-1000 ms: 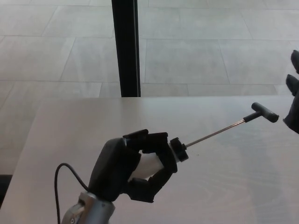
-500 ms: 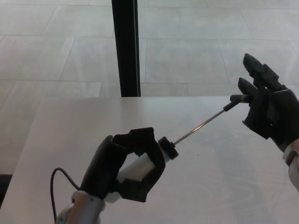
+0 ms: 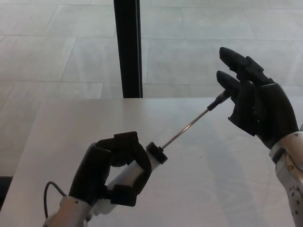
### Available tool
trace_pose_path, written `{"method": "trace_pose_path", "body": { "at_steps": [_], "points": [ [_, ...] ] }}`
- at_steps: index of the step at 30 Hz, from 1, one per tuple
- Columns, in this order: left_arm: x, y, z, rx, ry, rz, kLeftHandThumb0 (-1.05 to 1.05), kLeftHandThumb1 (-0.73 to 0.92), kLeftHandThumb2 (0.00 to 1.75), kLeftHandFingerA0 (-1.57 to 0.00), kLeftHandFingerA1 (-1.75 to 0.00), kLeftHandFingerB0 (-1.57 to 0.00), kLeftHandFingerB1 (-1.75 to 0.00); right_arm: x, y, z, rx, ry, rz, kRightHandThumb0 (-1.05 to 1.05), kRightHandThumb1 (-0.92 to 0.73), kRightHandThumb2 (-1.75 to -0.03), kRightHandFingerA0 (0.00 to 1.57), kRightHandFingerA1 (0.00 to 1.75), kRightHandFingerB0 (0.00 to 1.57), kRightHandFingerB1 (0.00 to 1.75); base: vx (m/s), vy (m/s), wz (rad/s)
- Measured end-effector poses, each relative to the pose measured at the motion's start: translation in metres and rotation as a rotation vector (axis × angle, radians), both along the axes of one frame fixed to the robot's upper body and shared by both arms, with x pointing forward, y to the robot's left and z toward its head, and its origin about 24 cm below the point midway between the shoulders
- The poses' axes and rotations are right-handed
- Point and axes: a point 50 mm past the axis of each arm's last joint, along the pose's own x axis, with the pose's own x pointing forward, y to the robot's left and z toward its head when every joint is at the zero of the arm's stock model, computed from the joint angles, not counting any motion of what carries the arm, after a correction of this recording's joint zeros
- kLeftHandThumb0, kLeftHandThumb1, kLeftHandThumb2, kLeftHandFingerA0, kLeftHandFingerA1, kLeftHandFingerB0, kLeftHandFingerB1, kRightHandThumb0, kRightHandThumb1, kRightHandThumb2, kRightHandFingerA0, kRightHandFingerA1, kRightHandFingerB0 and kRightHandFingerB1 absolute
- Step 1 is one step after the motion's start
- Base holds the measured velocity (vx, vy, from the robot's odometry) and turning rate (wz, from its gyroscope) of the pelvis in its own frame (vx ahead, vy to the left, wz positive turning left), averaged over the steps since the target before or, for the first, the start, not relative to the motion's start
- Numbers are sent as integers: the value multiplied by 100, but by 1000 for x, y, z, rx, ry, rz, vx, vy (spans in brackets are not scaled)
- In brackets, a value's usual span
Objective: The robot uses its left hand to lift the air pump kept on the middle of the desk and use the right hand to compress the handle
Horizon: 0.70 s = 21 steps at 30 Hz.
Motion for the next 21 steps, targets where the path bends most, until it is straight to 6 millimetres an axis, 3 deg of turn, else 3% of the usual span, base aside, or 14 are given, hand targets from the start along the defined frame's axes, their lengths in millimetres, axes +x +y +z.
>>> {"method": "trace_pose_path", "body": {
  "at_steps": [5,6,7,8,10,11,13,15,16,17,18,19,20,21],
  "points": [
    [0,6,-3,-56,63,-10,-12,73,139,-128,-135,-132,-136,-2,3,5,3,-19,18,-91,-80,-123,5,29,10,24,0,0,0],
    [0,8,-4,-71,78,-14,-11,74,140,-129,-135,-133,-137,-3,4,7,4,-23,23,-98,-92,-85,1,32,9,27,0,0,0],
    [0,8,-4,-81,88,-16,-11,74,140,-129,-135,-133,-137,-3,5,7,5,-25,27,-98,-92,-85,1,32,9,27,0,0,0],
    [-1,9,-5,-93,100,-18,-11,73,139,-128,-135,-132,-136,-4,6,8,7,-27,31,-92,-80,-124,6,23,10,20,0,0,0],
    [-1,11,-6,-119,129,-27,-11,75,141,-130,-137,-134,-138,-5,9,11,13,-33,42,-82,-75,-124,0,24,5,24,0,0,0],
    [-1,12,-7,-132,144,-33,-11,75,141,-130,-137,-135,-138,-6,11,12,15,-36,50,-90,-81,-128,0,16,12,20,0,0,0],
    [-1,13,-7,-157,168,-44,-11,74,141,-129,-136,-135,-138,-7,16,12,18,-35,64,-91,-80,-127,0,16,3,19,0,0,0],
    [0,13,-8,-178,187,-52,-11,73,139,-129,-135,-134,-137,-7,19,11,16,-33,75,-91,-81,-129,0,16,11,18,0,0,0],
    [0,14,-8,-185,196,-56,-17,50,160,-117,-175,-106,-165,-7,20,11,15,-32,80,-90,-81,-128,0,18,12,19,0,0,0],
    [0,14,-9,-192,208,-62,-18,46,161,-113,-175,-97,-174,-7,22,11,14,-30,85,-94,-84,-130,0,14,12,16,0,0,0],
    [0,15,-10,-197,216,-67,-11,72,138,-128,-134,-132,-135,-8,23,11,13,-29,88,-97,-87,-131,4,14,13,14,0,0,0],
    [0,15,-10,-201,220,-69,-18,51,160,-115,-175,-105,-166,-8,24,10,13,-28,91,-95,-86,-131,0,14,11,14,0,0,0],
    [0,15,-10,-207,227,-72,-12,73,139,-127,-134,-132,-136,-8,25,9,13,-24,97,-96,-87,-132,0,12,12,14,0,0,0],
    [0,15,-10,-212,232,-75,-12,73,139,-127,-134,-132,-136,-9,27,7,12,-19,103,-96,-87,-132,0,12,12,14,0,0,0]
  ]
}}
